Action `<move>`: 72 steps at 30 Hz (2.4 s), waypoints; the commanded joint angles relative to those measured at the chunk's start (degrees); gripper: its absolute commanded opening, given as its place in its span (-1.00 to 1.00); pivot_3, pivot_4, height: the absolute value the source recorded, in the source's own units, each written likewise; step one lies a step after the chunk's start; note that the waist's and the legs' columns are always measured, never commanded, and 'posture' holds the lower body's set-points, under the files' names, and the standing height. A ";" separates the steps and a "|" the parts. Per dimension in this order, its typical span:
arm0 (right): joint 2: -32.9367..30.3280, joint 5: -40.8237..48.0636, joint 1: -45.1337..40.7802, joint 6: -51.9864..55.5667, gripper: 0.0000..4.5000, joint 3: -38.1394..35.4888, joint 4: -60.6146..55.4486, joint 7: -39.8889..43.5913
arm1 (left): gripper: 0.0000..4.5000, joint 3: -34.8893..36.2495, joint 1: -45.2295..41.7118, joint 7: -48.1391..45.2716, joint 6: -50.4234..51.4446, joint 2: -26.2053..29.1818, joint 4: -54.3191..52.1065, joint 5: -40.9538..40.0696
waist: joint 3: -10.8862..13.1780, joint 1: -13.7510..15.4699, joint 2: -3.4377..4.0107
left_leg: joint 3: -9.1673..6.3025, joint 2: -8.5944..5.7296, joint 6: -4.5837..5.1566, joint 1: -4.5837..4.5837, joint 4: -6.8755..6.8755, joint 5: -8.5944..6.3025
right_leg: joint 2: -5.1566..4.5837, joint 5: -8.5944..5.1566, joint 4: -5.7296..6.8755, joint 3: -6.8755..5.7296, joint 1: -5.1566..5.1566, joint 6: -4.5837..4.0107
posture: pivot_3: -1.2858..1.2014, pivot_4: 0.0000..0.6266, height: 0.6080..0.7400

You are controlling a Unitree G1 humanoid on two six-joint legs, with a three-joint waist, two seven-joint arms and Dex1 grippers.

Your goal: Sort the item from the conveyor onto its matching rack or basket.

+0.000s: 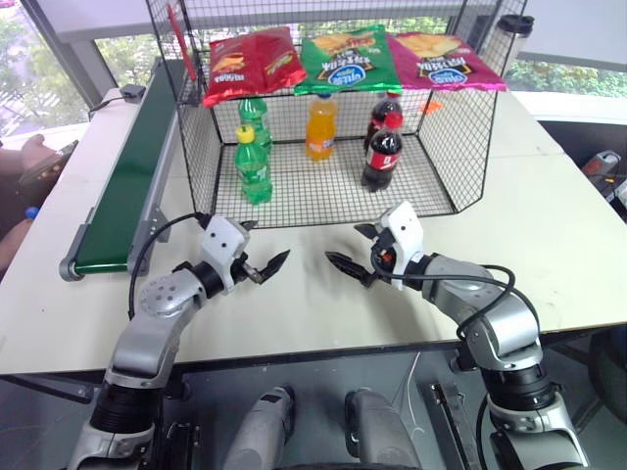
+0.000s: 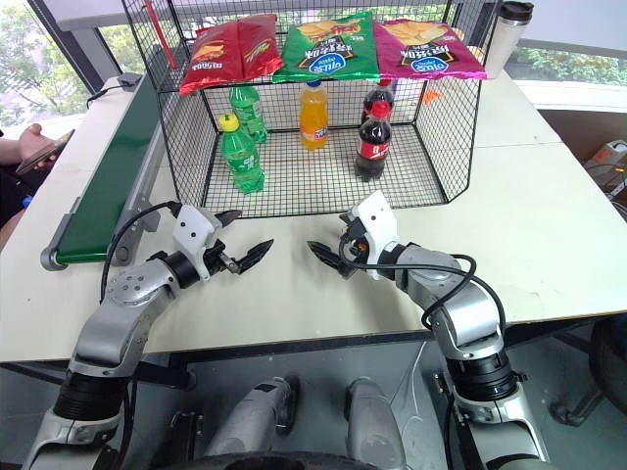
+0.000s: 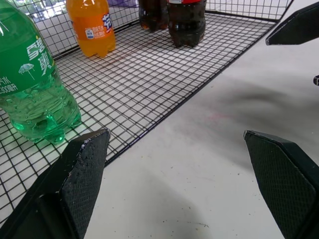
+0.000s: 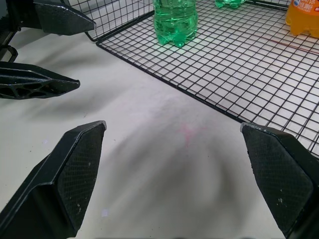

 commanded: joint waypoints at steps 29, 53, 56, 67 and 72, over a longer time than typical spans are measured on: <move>-6.74 6.99 -7.43 -6.37 1.00 1.47 -2.46 17.49 | 1.00 13.52 -0.23 4.55 9.17 5.77 -12.71 -7.63 | 0.01 -0.18 -0.01 | 0.00 0.04 -0.08 -0.01 -0.01 -0.06 | 0.01 -0.10 -0.04 -0.02 0.00 0.17 | 0.03 -0.52 0.98; -5.61 9.42 -10.41 -8.02 1.00 2.18 0.07 21.42 | 1.00 40.31 13.65 4.95 6.28 13.19 4.88 -13.53 | 0.00 0.36 -0.03 | 0.16 0.19 -0.10 -0.04 -0.10 -0.13 | -0.04 -0.04 -0.38 0.02 0.04 -0.06 | 0.03 -0.52 0.98; -6.22 9.26 -9.66 -8.17 1.00 2.33 -0.26 21.37 | 1.00 39.95 12.79 4.96 5.47 13.22 6.00 -13.52 | 0.00 0.13 -0.03 | 0.23 0.25 -0.06 -0.04 -0.17 -0.16 | -0.04 0.01 -0.45 -0.01 0.01 -0.14 | 0.03 -0.52 0.98; -6.19 9.55 -8.67 -7.52 1.00 2.17 -1.71 19.36 | 1.00 38.58 9.80 5.83 7.26 11.49 6.15 -17.19 | 0.00 -0.07 -0.03 | 0.46 0.37 -0.03 -0.04 -0.26 -0.19 | -0.02 0.07 -0.47 -0.03 -0.08 -0.15 | 0.03 -0.52 0.98; -6.35 9.77 -8.76 -7.34 1.00 2.12 -1.80 18.84 | 1.00 37.99 9.42 6.73 6.88 10.91 6.19 -16.89 | 0.00 -0.03 -0.03 | 0.50 0.39 -0.02 -0.03 -0.26 -0.19 | -0.02 0.08 -0.47 -0.02 -0.08 -0.16 | 0.03 -0.52 0.98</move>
